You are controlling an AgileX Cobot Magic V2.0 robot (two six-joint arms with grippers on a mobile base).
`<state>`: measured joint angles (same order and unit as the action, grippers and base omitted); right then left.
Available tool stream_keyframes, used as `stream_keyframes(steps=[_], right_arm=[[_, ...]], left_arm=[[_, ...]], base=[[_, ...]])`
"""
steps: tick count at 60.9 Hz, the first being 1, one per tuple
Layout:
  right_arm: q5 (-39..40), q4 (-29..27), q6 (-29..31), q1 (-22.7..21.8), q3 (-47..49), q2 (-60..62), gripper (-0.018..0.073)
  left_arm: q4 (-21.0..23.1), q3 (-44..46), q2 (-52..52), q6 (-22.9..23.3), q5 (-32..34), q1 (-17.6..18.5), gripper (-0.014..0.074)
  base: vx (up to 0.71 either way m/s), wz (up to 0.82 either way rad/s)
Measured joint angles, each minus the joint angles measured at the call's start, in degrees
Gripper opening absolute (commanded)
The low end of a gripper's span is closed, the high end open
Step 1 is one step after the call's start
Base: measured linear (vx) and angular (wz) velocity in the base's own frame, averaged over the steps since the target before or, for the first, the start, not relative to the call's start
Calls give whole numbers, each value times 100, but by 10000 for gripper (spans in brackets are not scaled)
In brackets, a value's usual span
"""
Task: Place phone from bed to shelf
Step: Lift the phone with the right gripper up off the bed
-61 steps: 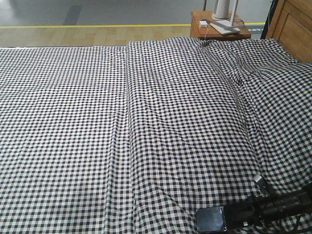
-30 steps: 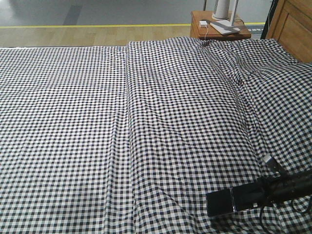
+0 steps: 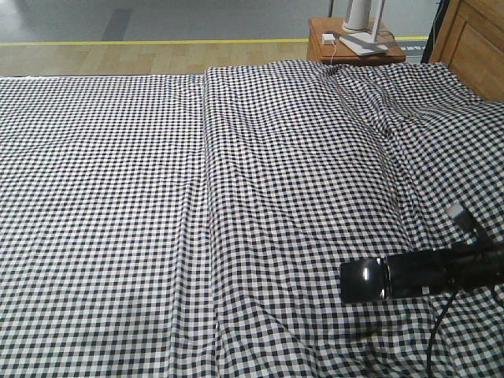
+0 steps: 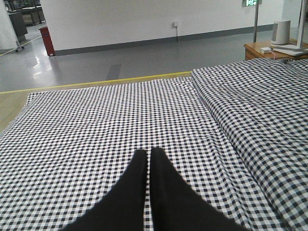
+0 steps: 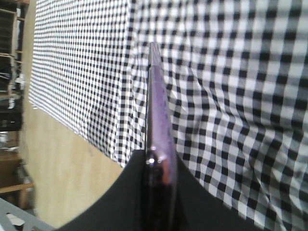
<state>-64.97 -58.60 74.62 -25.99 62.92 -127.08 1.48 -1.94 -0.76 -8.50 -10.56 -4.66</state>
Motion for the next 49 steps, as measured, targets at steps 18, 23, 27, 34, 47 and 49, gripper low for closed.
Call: stream_keyframes(steps=[18,23,27,34,47,49], right_arm=[[-97,32,3,850,-85,1491,-3],[-146,52,-30,1106,-91,1865,-3],[-167,64,-94,1311,-91,2162,-3],[-179,87,-207,1657,-112,2656,-3],[-281,147,-346,2410,-123,3552,-3],[-303,149,-345,2526,-123,3672,-3]], left_arm=[[0,0,0,0,0,0,1],[0,0,0,0,0,0,1],[0,0,0,0,0,0,1],[0,0,0,0,0,0,1],[0,0,0,0,0,0,1],[0,0,0,0,0,0,1]], base=[[0,0],[0,0],[0,0],[0,0],[0,0],[0,0]])
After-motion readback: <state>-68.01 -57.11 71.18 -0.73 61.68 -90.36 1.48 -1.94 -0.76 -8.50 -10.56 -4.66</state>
